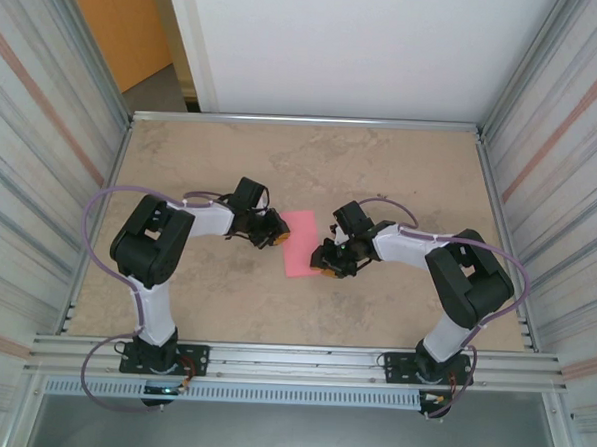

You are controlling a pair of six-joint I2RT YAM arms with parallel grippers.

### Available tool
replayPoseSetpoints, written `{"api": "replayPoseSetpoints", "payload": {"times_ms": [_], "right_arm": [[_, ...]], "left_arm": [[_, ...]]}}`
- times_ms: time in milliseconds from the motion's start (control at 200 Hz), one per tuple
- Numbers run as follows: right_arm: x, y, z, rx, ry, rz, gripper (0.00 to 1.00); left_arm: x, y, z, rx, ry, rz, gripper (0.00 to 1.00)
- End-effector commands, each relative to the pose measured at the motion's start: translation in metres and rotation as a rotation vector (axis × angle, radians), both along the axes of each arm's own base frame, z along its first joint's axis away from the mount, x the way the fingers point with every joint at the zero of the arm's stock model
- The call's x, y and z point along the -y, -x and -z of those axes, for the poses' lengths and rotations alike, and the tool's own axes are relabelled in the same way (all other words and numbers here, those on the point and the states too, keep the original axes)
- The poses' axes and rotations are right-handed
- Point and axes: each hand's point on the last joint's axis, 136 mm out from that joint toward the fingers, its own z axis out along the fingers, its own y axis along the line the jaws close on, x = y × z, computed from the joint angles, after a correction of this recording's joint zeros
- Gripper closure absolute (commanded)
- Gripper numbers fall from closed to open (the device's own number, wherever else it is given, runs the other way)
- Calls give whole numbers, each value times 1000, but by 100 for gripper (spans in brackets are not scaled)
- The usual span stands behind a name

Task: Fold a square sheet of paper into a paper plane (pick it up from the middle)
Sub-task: Fold the triangle a second time at the center of the table.

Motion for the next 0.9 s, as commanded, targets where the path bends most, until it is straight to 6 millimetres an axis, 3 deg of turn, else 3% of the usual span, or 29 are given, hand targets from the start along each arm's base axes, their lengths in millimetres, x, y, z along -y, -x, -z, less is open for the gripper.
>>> {"api": "replayPoseSetpoints", "payload": {"times_ms": [0,95,221,361,651,892], "right_arm": [[5,-4,-6,35,40,2,63],[11,-4,-5,43,67,12,63],[14,-5,-7,53,75,25,63],[15,-7,-11,66,74,40,63],[15,-6,-7,53,72,42,63],[12,-4,-4,40,68,31,63]], "left_arm": [[-21,24,38,-140,-101,-18,85],[-11,16,25,-98,-43,20,85],[5,5,-12,4,14,85,85],[9,4,-34,71,-6,136,84],[8,7,-16,24,-51,156,84],[-11,2,7,-27,-167,83,85]]}}
